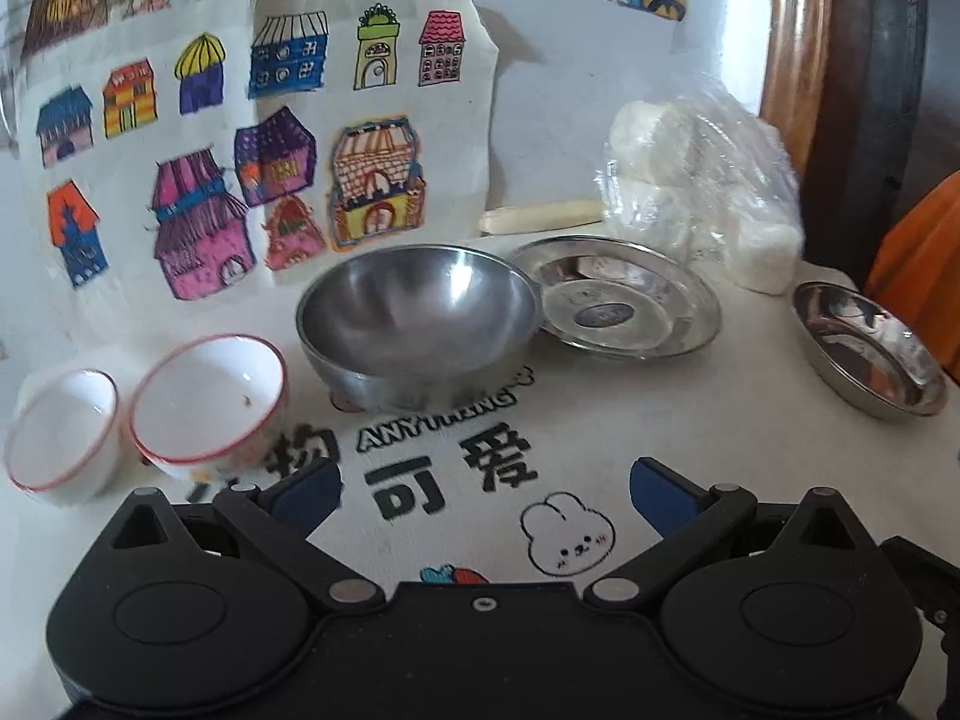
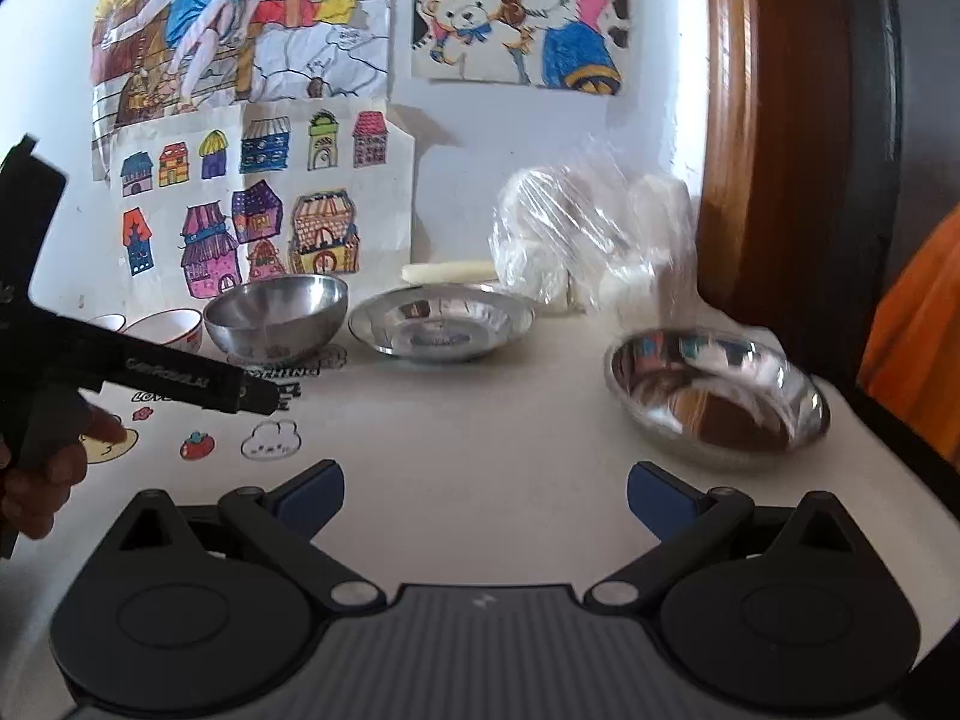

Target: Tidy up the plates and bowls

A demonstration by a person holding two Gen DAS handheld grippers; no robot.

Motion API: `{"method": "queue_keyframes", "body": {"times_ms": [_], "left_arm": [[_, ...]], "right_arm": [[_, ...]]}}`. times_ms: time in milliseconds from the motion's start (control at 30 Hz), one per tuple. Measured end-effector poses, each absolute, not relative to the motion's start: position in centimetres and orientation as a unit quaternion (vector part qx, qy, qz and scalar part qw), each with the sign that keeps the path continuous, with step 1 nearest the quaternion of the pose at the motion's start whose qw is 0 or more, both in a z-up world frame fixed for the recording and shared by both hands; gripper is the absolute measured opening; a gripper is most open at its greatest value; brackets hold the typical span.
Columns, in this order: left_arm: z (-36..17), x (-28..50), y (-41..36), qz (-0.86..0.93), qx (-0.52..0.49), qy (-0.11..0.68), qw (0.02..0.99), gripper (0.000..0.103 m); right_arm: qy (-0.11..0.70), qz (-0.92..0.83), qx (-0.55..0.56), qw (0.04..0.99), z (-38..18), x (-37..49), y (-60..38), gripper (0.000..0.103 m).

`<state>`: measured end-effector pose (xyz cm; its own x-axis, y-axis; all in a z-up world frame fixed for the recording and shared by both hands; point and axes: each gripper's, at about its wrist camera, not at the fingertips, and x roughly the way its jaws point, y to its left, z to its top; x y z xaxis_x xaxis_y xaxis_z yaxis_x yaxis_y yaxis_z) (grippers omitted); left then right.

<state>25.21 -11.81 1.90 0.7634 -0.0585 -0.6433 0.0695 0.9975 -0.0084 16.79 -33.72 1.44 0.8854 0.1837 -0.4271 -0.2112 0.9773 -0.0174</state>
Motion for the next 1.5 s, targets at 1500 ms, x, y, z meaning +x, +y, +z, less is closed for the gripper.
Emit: {"method": "queue_keyframes", "body": {"times_ms": [1500], "left_arm": [[7.2, 27.7, -15.2, 0.252, -0.109, 0.374, 0.886, 0.102]], "right_arm": [[0.256, 0.386, -0.145, 0.874, 10.9, 28.5, -37.2, 0.103]]}}
